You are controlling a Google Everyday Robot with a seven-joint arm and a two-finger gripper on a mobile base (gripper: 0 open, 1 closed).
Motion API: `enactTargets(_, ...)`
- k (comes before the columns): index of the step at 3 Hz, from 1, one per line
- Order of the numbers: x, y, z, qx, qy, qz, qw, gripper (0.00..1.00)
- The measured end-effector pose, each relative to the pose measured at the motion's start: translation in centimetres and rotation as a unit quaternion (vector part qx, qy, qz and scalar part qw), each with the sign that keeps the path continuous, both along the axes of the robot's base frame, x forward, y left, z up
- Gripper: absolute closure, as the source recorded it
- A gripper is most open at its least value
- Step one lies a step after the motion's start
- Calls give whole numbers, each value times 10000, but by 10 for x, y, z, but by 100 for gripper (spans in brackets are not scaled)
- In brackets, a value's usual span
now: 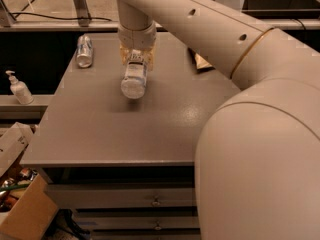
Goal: Place blue plastic bottle upright
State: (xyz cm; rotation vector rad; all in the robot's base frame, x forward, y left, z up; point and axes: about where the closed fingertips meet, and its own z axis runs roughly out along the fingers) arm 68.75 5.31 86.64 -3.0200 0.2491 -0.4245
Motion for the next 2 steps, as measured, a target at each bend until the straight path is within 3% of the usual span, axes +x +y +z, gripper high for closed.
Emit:
enactTargets(1,-30,16,22,738,217,305,9966,100)
enactTargets(2,-29,16,22,730,212,303,9966,100)
